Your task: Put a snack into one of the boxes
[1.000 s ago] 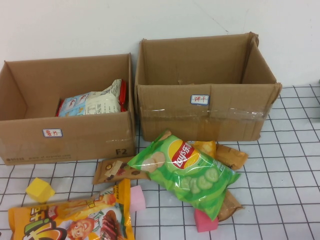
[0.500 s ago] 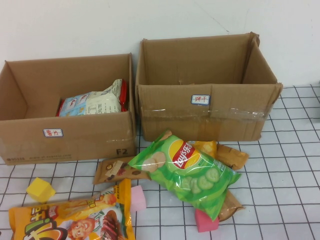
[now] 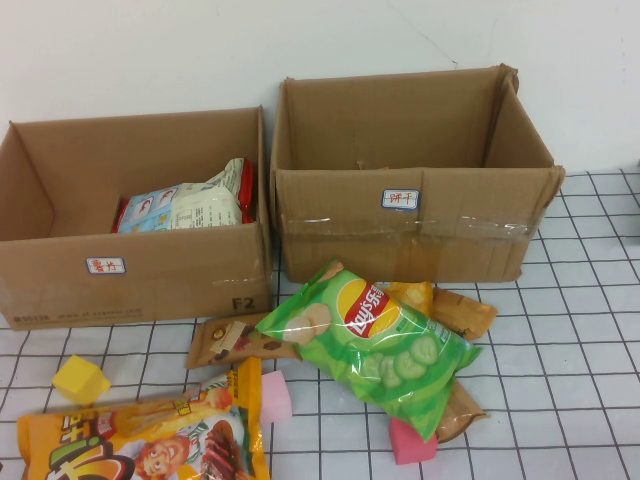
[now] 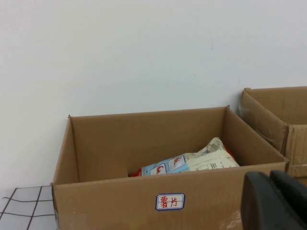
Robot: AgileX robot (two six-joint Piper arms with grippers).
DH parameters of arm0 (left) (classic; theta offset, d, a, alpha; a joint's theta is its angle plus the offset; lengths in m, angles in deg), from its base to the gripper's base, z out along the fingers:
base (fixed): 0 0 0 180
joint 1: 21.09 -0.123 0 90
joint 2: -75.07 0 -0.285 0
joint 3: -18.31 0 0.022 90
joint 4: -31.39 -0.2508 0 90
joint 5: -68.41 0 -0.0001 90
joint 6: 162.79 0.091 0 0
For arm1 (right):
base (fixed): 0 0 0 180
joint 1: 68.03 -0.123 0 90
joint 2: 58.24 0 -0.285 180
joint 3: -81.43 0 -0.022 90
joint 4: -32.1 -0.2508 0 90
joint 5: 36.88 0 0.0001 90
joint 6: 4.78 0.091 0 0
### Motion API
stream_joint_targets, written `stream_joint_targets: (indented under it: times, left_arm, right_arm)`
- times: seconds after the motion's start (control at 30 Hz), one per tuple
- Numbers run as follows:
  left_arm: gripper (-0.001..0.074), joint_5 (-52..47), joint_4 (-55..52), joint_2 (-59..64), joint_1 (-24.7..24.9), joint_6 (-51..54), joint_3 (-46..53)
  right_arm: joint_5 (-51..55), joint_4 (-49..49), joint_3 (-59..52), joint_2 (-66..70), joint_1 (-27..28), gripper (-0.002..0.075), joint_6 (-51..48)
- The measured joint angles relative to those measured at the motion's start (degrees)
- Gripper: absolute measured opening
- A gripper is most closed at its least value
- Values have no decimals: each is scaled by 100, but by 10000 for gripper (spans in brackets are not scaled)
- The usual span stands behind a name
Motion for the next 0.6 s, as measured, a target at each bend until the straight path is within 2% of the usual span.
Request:
stream_joint_targets:
  times: [0.4,0.53,0.6]
  left_arm:
    - [-1,28,0,-59,26,93,79]
    - [-2,4,0,-625,118,93,548]
    - [-1,-9,0,-1053,8,104,964]
  right_arm:
    - [0,0,0,0,0,-1,0]
    - [0,0,0,0,0,-1,0]
    - [0,3,0,0,0,-1,0]
